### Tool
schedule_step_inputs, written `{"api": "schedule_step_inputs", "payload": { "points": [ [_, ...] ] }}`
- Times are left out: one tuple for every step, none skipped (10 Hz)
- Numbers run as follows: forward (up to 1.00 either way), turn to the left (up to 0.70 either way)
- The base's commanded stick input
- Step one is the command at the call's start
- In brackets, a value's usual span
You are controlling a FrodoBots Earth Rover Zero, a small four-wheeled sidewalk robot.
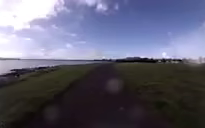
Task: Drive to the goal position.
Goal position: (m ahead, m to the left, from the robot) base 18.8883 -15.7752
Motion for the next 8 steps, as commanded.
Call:
{"api": "schedule_step_inputs", "payload": {
  "points": [
    [0.70,0.00],
    [0.70,0.00],
    [0.70,0.00],
    [0.70,0.00],
    [0.70,0.00],
    [0.70,0.00],
    [0.70,0.00],
    [0.70,0.00]
  ]
}}
